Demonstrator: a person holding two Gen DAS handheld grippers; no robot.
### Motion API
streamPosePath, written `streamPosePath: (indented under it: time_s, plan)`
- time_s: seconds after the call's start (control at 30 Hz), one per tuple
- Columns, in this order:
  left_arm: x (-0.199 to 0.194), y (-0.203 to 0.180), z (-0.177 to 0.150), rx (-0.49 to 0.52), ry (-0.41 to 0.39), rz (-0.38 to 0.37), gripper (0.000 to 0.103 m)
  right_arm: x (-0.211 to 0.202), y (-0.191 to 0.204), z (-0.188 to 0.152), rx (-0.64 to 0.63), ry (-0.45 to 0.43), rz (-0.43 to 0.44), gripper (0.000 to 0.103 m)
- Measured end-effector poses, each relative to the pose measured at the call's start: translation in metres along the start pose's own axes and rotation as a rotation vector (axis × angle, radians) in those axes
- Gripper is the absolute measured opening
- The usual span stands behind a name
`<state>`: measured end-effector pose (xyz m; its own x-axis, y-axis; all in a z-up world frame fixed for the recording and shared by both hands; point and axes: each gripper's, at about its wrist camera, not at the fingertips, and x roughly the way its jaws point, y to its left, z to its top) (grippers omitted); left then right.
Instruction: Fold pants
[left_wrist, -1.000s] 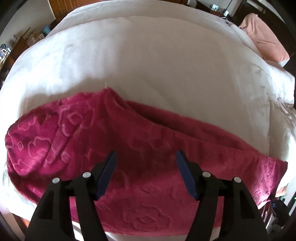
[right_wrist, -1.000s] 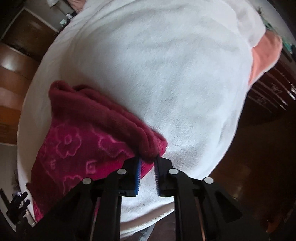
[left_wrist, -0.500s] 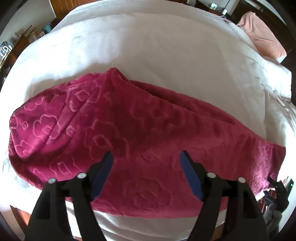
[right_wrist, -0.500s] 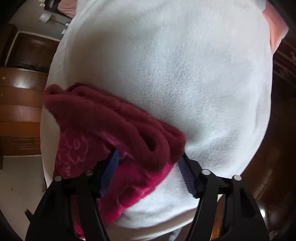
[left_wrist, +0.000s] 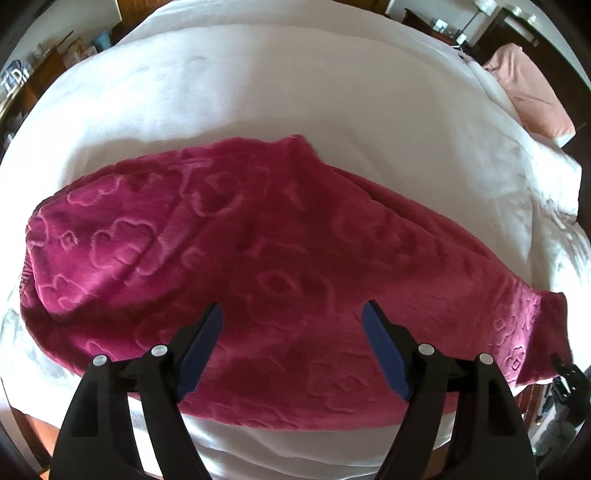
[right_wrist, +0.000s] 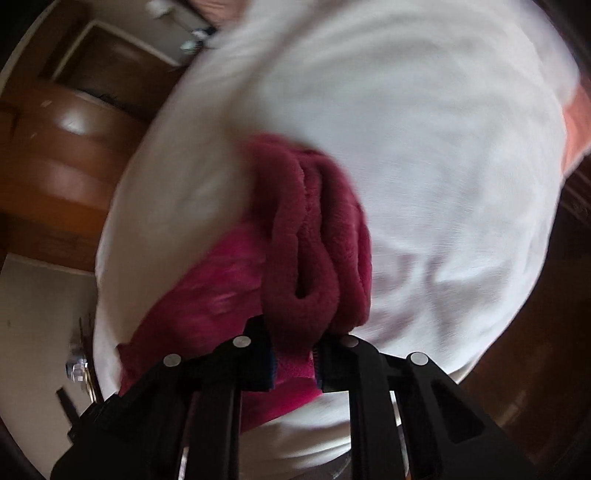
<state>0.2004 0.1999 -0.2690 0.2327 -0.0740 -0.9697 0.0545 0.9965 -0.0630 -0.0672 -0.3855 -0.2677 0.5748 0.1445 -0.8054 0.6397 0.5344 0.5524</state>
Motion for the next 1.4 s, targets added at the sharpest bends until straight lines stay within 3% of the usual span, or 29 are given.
streamPosePath:
  time_s: [0.3,0.43,0.63,0.87,1.2,1.4]
  plan:
    - [0.009,0.055,0.013,0.011,0.033,-0.060,0.077,-0.024,0.142,-0.054,-0.262,-0.049,0.105,0.014]
    - [0.010,0.081,0.018,0.016,0.039,-0.075,0.077,-0.011,0.219,-0.087,-0.428,-0.032,0.130,0.014]
    - [0.009,0.131,0.027,-0.032,0.042,-0.079,0.077,0.019,0.303,-0.148,-0.630,0.051,0.187,0.014]
    - [0.005,0.183,0.026,-0.095,0.034,-0.066,0.077,0.076,0.362,-0.211,-0.810,0.159,0.186,0.014]
    - [0.002,0.221,0.010,-0.144,0.046,-0.078,0.077,0.134,0.388,-0.296,-1.042,0.313,0.148,0.014]
    - [0.002,0.223,0.009,-0.135,0.050,-0.093,0.077,0.160,0.379,-0.313,-1.082,0.371,0.094,0.029]
